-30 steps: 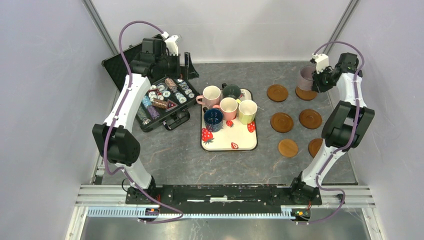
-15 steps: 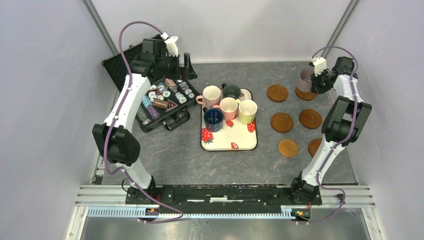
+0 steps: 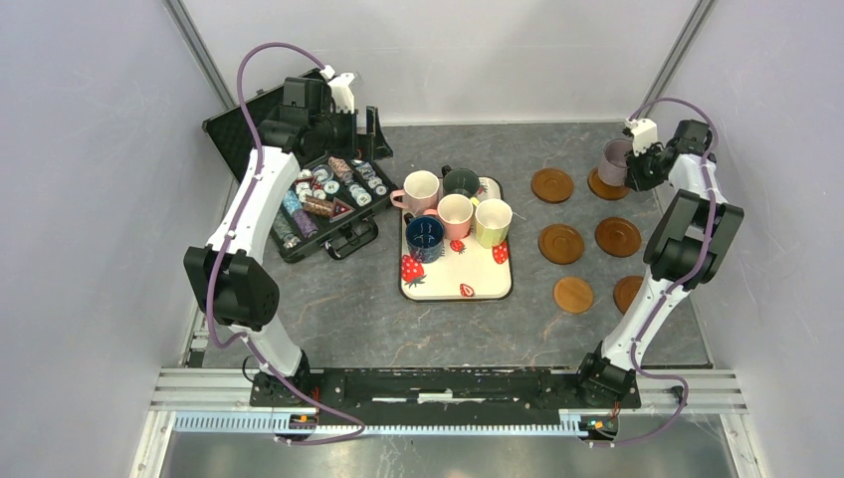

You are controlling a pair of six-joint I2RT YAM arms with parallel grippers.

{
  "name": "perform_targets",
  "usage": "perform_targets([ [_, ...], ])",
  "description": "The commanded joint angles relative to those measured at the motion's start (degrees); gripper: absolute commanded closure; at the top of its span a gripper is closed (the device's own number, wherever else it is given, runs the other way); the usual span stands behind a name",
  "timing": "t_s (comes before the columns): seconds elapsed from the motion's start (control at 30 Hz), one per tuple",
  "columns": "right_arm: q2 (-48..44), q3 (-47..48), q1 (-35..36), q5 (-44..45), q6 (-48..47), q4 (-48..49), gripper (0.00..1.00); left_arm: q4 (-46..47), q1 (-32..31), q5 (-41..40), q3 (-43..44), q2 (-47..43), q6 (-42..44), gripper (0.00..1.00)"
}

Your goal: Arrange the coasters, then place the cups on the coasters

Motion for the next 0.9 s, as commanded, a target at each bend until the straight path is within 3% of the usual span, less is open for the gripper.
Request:
perform_targets([
  [0.0,0.2,0.7,-0.3,-3.2,0.4,5.3,0.99,0.0,0.5,0.1,1.5,-0.3,2.3,0.0],
  [0.47,1.1,-1.5,-0.4,-3.7,1.5,6.7,0.96,0.0,0.5,0.3,1.4,0.3,1.9,0.0],
  [0.87,1.3,-3.1,-0.8,-3.5,1.5,7.2,0.79,-0.1,0.5,0.5,1.9,1.1,1.9,0.0],
])
